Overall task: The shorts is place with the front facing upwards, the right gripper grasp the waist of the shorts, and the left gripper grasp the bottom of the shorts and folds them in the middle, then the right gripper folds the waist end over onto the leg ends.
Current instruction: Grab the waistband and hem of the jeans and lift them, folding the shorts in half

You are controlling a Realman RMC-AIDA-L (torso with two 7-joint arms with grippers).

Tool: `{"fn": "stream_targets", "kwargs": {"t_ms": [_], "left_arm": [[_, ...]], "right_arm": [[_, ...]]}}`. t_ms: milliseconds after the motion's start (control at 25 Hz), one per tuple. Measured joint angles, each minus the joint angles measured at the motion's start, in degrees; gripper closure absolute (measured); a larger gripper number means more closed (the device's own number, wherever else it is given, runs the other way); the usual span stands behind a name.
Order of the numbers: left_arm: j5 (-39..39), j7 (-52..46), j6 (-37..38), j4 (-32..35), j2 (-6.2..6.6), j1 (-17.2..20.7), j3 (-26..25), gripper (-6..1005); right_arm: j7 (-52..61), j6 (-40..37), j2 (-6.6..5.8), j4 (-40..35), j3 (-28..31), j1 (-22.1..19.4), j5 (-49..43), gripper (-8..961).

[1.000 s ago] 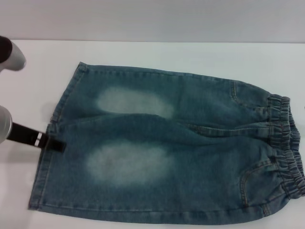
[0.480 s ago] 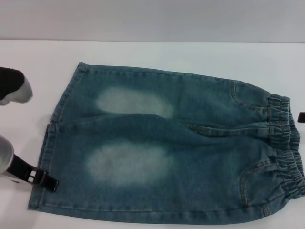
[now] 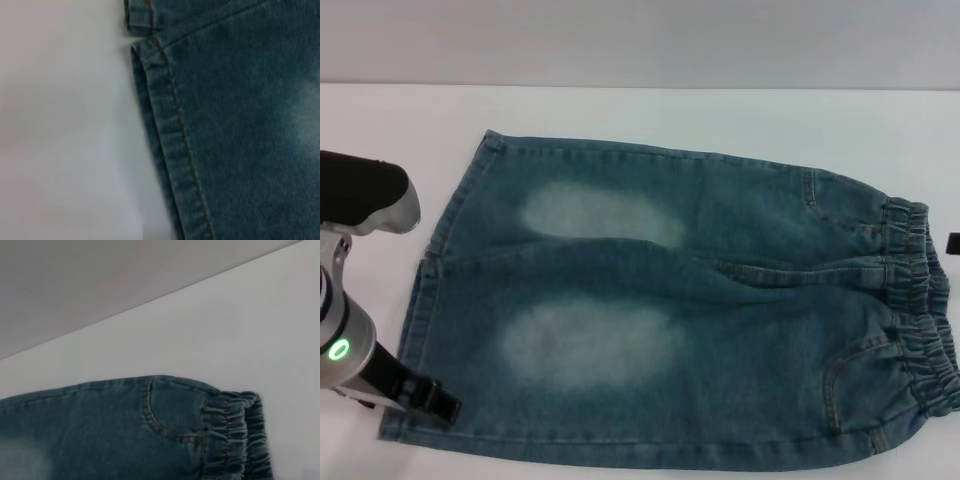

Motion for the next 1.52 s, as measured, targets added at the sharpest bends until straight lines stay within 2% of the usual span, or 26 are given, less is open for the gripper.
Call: {"fn": "stream_targets", "kwargs": {"t_ms": [360,760,1160,1400,1520], "left_arm": [[-0.07,-2.98,-1.08,-0.50,-0.05,-0.40,1.32,172],[-0.59,-5.05,-1.45,-1.09,-0.12,-0.03,3.28,208],[-0.46,-4.65,-1.46,-1.97,0.11,-1.54,2.93,243],[-0.22,-4.90,-2.08,-1.46,0.14,-2.15,3.25,434],[-0.23,-4.92,-2.31,-1.10,0.14,-2.52,3.41,667]], "right_arm": [[-1.74,0.55,-0.25,1.41,2.20,0.85,0.00,388],[-2.49,1.10,-1.47,2.41,2.37,2.47,0.00,389],[-4.05,2.07,-1.63,2.91,4.74,3.30,0.06,389],[-4.25,2.23,-1.56,3.32,5.18,3.29,0.20,389],[-4.25,2.26,-1.48,3.35,5.19,3.29,0.26,389]]}}
